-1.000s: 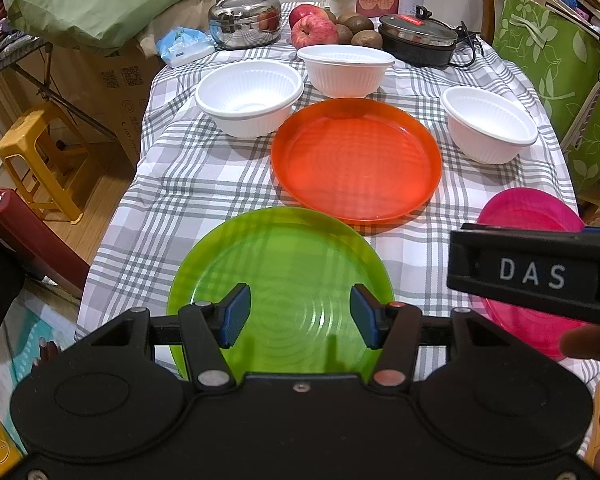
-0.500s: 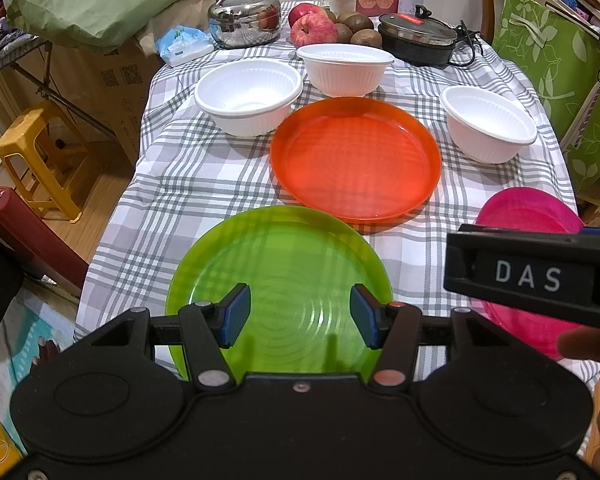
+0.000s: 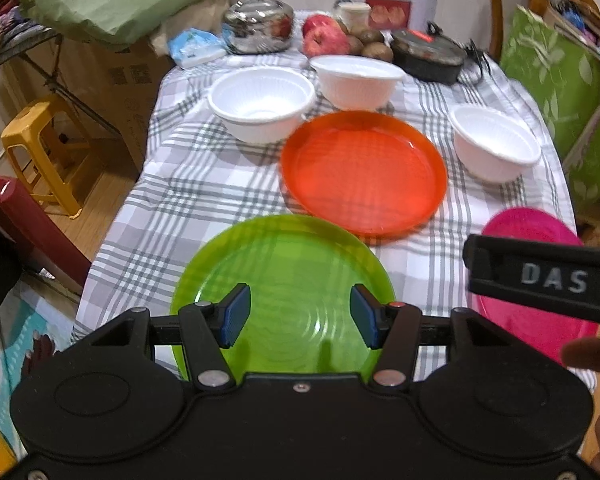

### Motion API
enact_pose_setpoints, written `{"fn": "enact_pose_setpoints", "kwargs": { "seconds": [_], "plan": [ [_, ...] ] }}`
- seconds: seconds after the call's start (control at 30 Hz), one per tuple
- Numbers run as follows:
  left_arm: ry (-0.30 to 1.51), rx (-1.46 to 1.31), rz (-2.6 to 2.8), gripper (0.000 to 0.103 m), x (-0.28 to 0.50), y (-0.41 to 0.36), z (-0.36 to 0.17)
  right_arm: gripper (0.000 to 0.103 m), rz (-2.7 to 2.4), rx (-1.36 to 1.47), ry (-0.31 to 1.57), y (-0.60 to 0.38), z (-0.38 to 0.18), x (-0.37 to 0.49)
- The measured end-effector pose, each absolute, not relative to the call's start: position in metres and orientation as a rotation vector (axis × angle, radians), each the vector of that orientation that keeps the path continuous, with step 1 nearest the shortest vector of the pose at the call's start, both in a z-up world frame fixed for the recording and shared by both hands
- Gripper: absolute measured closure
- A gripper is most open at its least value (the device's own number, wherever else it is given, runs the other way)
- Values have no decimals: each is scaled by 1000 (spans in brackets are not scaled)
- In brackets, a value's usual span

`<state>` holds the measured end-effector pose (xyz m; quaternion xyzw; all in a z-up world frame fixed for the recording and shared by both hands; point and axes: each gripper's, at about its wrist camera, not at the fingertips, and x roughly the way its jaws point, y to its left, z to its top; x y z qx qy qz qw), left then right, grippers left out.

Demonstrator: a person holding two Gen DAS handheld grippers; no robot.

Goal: Organize plates and bowls

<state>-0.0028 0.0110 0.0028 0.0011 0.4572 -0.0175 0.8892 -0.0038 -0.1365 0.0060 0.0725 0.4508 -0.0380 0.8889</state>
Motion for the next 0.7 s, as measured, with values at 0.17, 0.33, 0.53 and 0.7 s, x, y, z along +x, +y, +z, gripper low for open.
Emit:
{"fn": "enact_pose_setpoints", "kwargs": {
  "seconds": [0.17,0.33,0.53,0.7],
  "plan": [
    [890,-59,-1,43,-6,27,8,0,7,303,878,-150,10,-10],
    [857,-153,30,43,-5,46,9,0,41,424,790,-157,11,-17],
    [844,-153,62,43,-1,57,7,0,70,492,794,-156,8,-17],
    [869,-146,72,43,1,65,2,7,116,500,839,-152,-1,-17]
  ]
}}
